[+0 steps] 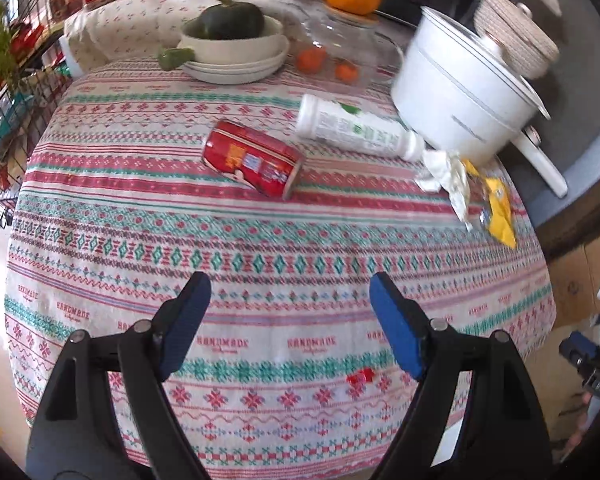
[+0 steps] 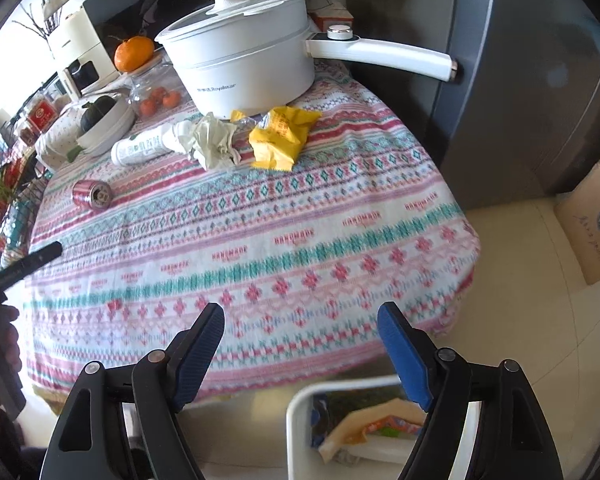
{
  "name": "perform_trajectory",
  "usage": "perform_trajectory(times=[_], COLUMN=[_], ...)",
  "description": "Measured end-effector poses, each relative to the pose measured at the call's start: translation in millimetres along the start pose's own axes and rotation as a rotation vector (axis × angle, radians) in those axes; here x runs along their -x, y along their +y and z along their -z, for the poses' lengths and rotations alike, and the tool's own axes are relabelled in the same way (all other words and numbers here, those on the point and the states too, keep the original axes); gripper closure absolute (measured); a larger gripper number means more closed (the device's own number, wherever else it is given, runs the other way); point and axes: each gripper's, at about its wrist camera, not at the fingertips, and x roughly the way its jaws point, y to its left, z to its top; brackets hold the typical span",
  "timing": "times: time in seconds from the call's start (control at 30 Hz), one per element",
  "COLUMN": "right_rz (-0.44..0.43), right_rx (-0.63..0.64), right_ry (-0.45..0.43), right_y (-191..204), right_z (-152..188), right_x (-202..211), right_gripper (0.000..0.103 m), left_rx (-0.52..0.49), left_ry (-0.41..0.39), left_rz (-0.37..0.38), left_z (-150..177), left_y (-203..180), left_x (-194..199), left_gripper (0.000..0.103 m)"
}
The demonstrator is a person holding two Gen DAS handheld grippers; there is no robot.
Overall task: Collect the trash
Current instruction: 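Grasp the red can with the left gripper while the right grasps the yellow snack bag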
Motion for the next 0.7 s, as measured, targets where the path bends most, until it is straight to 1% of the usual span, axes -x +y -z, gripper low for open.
perform_trajectory(times=[0.1, 0.17, 0.27, 0.37, 0.43, 0.57, 0.6, 0.7], right_rz=[-0.013, -0.003, 0.025, 0.016, 0.006, -0.009, -0.012, -0.016], right_rx=[-0.009, -0.007, 0.003, -0.003, -0.005, -0.011, -0.017, -0.032], right_ry=[0.004, 0.007, -0.025, -0.046, -0.055, -0.084, -0.093, -0.115], right_y=[7.0, 9.2, 12.2, 13.7, 14.1, 13.3, 12.0, 7.8], right_z=[-18.6, -32.9, -53.5, -71.0, -78.9, -90.2, -92.8, -99.3], right_x=[-16.9, -29.7, -46.3, -64.3, -74.2, -89.4, -93.5, -101.9], right_gripper=[0.022, 0.022, 0.022, 0.022, 0.022, 0.022, 0.022, 0.022], left_rx=[0.094, 0.133, 0.192, 0.238, 0.267, 0.298, 0.296, 0.253], left_ry=[0.003, 0.007, 0.011, 0.015, 0.025, 0.023, 0.018, 0.000], left_rz=[0.003, 0.001, 0.006, 0.011, 0.002, -0.036, -0.049, -0.072], left_z=[-25.3, -38.9, -58.4, -72.0, -78.2, -85.9, -87.6, -92.0], left_y=[16.5, 21.9, 26.6, 27.8, 27.7, 28.4, 27.5, 21.7], left_x=[-16.9, -29.0, -47.5, -64.8, -76.6, -92.1, -94.6, -98.1], left_gripper=[0.021, 0.021, 0.022, 0.024, 0.028, 0.037, 0.039, 0.040])
